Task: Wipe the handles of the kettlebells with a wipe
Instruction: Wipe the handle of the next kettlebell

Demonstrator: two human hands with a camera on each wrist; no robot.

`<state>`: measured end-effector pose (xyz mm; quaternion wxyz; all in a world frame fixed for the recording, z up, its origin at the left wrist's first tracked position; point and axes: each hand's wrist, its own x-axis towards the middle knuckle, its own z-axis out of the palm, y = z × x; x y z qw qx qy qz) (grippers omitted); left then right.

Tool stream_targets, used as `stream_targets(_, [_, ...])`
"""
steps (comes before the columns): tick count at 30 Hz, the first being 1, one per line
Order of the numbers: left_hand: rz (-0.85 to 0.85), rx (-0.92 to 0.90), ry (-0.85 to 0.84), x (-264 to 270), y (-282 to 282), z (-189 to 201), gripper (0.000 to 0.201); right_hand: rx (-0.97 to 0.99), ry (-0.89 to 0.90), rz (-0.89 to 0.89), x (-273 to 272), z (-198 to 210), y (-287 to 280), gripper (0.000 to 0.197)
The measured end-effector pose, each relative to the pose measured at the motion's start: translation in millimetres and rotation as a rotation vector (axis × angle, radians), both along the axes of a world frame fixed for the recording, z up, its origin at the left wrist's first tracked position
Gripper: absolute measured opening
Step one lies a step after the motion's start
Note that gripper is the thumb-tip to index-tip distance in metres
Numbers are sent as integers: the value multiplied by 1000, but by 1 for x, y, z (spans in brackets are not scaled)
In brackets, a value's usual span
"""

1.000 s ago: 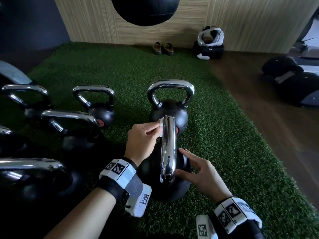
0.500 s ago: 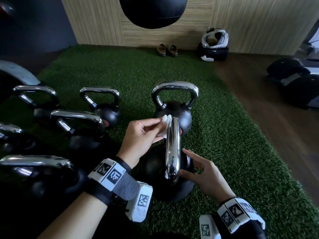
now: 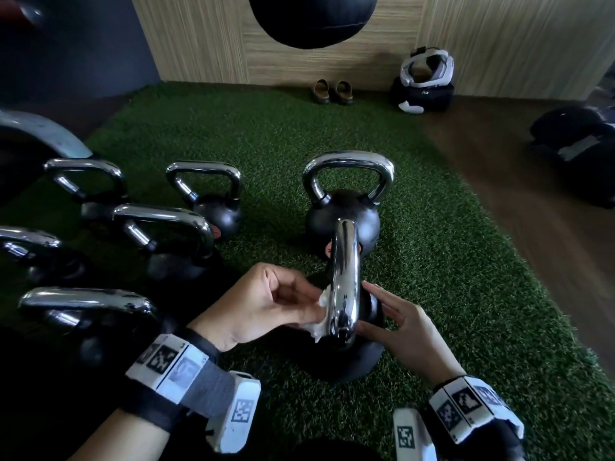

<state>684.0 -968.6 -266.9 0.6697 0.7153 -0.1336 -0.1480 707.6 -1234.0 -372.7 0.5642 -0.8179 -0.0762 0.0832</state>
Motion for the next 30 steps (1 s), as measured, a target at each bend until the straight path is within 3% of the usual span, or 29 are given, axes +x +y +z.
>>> stream_targets(7, [-61,222,-80,-9,3,-1,17,-19,-11,6,-2,7,-2,82])
stream_targets(13, [18,408,-126,-9,-6,-13,16,-26,-23,8,-1,4,-2,84])
stream_targets(19, [65,358,-94,-5,-2,-19,15,-86,-20,8,1,12,-2,77])
stream_targets(22, [202,250,-141,4,3,-6,15,-147,-103,-63,-1,40,-2,54])
stream_targets(26, [335,52,-199,7,-2,24,16,29,-316,-131,-11,94,0,38])
stream_targets(30, [315,-64,-212,2,-20,50,14,174,-458,-14,-27,130,16,43])
